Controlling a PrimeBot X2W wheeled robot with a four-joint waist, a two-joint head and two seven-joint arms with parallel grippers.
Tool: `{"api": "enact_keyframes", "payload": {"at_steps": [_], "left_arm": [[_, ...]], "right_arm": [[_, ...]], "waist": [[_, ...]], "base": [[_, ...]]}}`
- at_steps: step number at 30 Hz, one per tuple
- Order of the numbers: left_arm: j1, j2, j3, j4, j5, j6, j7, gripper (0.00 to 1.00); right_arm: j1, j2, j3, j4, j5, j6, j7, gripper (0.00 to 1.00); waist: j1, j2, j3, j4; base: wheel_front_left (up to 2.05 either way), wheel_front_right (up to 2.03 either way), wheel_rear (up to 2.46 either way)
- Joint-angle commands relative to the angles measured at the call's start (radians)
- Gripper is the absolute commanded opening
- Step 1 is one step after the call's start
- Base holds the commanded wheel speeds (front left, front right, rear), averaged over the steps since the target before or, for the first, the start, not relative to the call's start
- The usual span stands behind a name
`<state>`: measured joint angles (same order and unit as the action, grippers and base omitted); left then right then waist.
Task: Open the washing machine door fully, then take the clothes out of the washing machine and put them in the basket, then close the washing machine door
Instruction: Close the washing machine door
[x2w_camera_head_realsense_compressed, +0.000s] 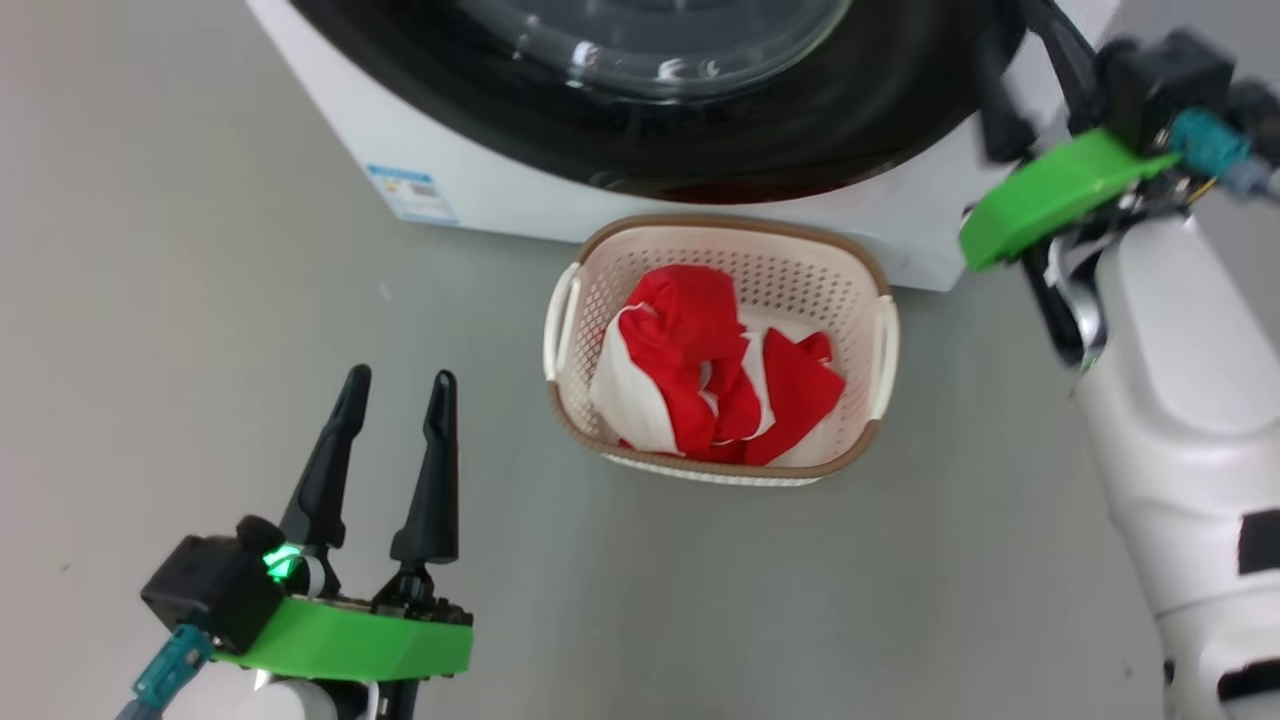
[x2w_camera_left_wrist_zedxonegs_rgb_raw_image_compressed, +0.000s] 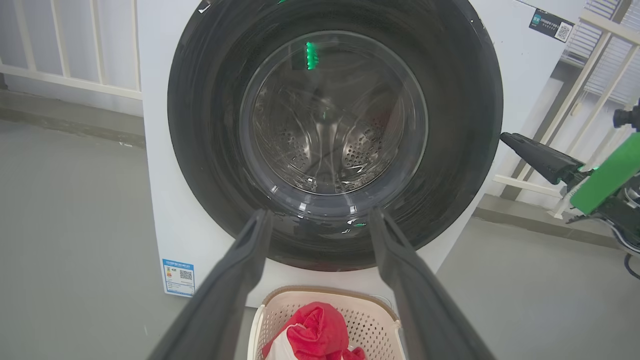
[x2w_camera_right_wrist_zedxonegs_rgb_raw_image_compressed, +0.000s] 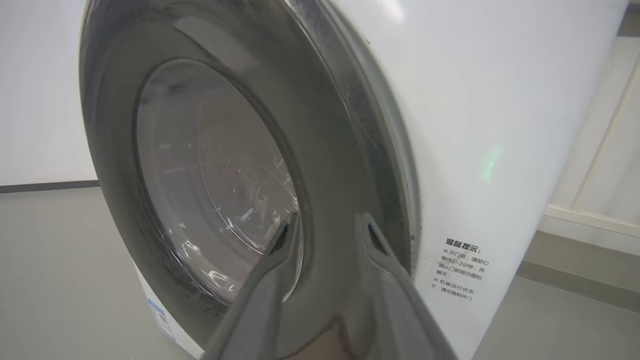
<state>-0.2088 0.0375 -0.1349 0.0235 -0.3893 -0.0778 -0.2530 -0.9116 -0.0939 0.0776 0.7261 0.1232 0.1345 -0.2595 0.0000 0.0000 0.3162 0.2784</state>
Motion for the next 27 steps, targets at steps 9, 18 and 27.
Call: {"api": "enact_keyframes", "payload": {"at_steps": [9,18,27], "left_arm": [[0.012,0.013,0.047,0.03,-0.015,0.036,-0.009,1.0],[0.047,0.013,0.062,0.065,-0.014,0.043,-0.009,1.0],[0.092,0.021,0.082,0.104,-0.019,0.051,-0.009,1.0]], "right_arm": [[0.176,0.042,0.043,-0.145,0.042,-0.004,-0.002,1.0],[0.356,0.043,0.059,-0.269,0.104,-0.004,-0.002,1.0],[0.525,0.044,0.016,-0.375,0.087,-0.004,-0.002,1.0]], "waist": [[0.0,0.0,-0.114,-0.132],[0.0,0.0,-0.194,-0.213],[0.0,0.0,-0.268,-0.272]], "base": [[0.0,0.0,0.0],[0.0,0.0,0.0],[0.0,0.0,0.0]]}}
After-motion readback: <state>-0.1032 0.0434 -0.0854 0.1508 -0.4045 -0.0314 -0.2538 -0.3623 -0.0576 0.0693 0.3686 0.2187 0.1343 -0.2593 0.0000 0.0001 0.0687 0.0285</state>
